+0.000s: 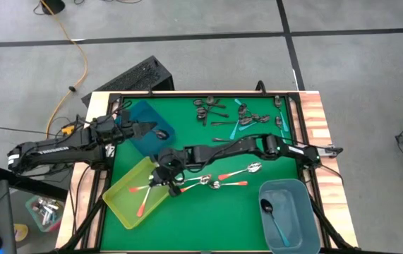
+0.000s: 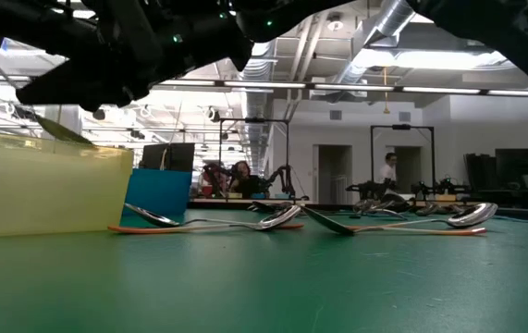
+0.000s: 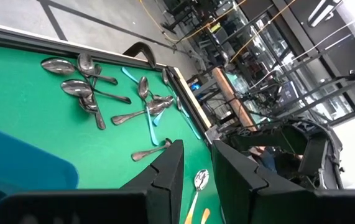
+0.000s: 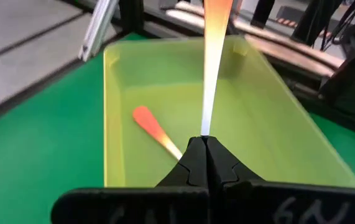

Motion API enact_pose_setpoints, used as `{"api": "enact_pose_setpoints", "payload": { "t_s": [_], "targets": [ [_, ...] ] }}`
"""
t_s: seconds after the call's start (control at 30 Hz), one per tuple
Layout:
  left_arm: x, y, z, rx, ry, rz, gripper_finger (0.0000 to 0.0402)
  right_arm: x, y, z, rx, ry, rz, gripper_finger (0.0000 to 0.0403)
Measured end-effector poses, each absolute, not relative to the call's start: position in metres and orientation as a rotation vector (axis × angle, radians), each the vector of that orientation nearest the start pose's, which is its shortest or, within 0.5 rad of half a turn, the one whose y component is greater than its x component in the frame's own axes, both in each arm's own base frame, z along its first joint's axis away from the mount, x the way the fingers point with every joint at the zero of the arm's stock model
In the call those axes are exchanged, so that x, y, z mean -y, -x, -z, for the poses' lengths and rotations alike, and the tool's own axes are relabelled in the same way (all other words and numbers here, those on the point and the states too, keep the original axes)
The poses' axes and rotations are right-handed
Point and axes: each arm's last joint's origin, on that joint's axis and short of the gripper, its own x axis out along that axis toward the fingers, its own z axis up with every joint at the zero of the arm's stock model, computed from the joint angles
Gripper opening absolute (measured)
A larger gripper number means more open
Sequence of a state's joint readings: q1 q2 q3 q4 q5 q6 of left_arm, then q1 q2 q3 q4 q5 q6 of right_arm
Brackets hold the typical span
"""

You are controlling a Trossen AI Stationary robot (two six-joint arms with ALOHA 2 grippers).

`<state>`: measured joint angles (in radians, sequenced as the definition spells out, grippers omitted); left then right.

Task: Sort silverware by color (type)
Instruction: Put the orange spoon into the green bin

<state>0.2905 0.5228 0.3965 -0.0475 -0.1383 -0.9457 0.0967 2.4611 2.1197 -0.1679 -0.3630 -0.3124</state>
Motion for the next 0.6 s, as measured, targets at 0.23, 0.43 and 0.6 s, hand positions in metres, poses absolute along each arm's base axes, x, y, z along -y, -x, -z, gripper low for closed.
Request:
{"api": "enact_pose_setpoints", "payload": {
  "t_s": [0.23, 0.43, 0.6],
  "targets": [
    [-0.0431, -0.1299, -0.2473, 0.042, 0.941, -0.482, 0.0069, -0.0658, -0.5550, -0.1976, -0.434, 0.247, -0.527, 0.0000],
    [-0.0431, -0.1297, -0.2460, 0.030, 0.942, -0.489, 0.0069, -0.0669, -0.5552, -0.1975, -0.426, 0.306, -0.511, 0.0000],
    [-0.0431, -0.1296, -0.2457, 0.027, 0.942, -0.492, 0.0069, -0.0695, -0.5546, -0.1962, -0.439, 0.353, -0.483, 0.0000]
  ]
}}
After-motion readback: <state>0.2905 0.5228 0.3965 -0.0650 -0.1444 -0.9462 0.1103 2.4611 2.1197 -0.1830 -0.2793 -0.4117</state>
